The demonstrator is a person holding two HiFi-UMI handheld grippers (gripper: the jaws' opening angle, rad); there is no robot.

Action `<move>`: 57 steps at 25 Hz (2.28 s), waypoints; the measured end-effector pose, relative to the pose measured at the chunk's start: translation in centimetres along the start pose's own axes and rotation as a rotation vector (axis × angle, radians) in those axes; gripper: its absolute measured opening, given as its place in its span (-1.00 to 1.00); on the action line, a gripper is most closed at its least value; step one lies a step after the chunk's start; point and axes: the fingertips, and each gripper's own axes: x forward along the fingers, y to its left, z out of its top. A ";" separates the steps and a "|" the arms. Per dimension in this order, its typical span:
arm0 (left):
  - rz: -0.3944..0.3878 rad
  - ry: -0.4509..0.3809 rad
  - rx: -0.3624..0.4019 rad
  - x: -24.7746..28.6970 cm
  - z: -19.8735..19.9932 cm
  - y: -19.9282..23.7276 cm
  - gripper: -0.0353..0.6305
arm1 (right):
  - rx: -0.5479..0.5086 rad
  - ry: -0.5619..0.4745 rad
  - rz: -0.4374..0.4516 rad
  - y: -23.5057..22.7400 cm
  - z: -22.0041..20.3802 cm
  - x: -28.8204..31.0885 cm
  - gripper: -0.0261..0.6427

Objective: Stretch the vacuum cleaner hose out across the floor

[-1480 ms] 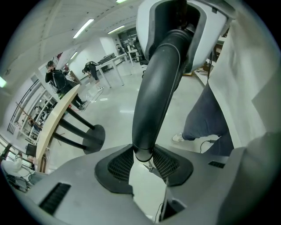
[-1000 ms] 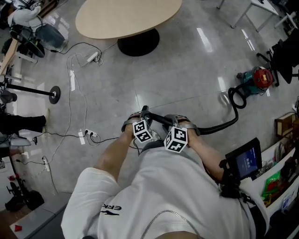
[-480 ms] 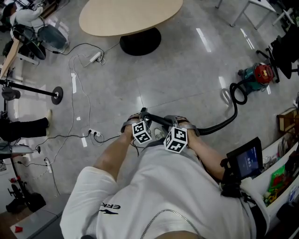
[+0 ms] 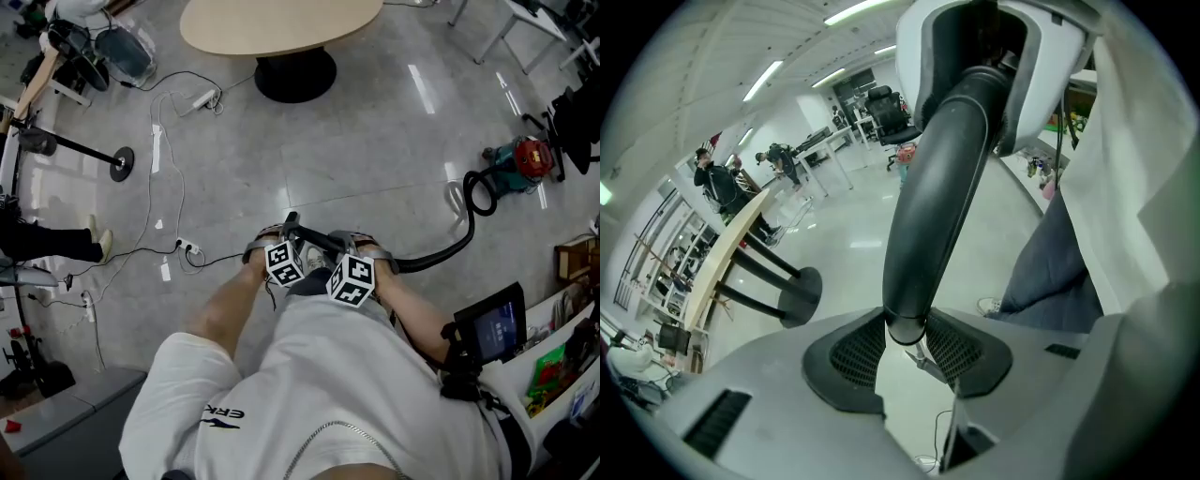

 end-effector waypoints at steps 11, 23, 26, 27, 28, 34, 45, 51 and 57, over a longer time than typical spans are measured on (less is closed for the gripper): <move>-0.028 -0.014 -0.021 -2.4 -4.0 -4.4 -0.47 | -0.004 0.008 0.046 5.5 2.1 0.3 -0.42; -0.101 -0.155 0.150 -4.6 -7.7 -4.3 -0.46 | -0.012 0.040 0.059 8.1 7.5 3.2 -0.42; -0.111 -0.170 0.172 -4.8 -8.0 -4.1 -0.46 | -0.026 0.040 0.061 8.3 8.8 3.7 -0.42; -0.112 -0.171 0.171 -4.9 -8.3 -4.0 -0.46 | -0.028 0.040 0.061 8.3 9.2 3.9 -0.42; -0.112 -0.172 0.170 -5.0 -8.6 -3.8 -0.46 | -0.031 0.041 0.061 8.4 9.5 4.0 -0.42; -0.104 -0.169 0.144 -5.9 -11.1 -2.6 -0.46 | -0.049 0.036 0.061 8.8 12.1 5.3 -0.42; -0.057 -0.114 0.089 -8.6 -18.6 0.6 -0.46 | -0.078 -0.010 0.080 10.2 19.0 9.0 -0.42; -0.007 -0.085 0.042 -10.3 -22.5 2.7 -0.46 | -0.112 -0.042 0.104 10.4 22.8 10.8 -0.42; 0.035 -0.054 -0.001 -11.0 -25.3 5.0 -0.46 | -0.153 -0.069 0.123 9.8 25.6 12.5 -0.42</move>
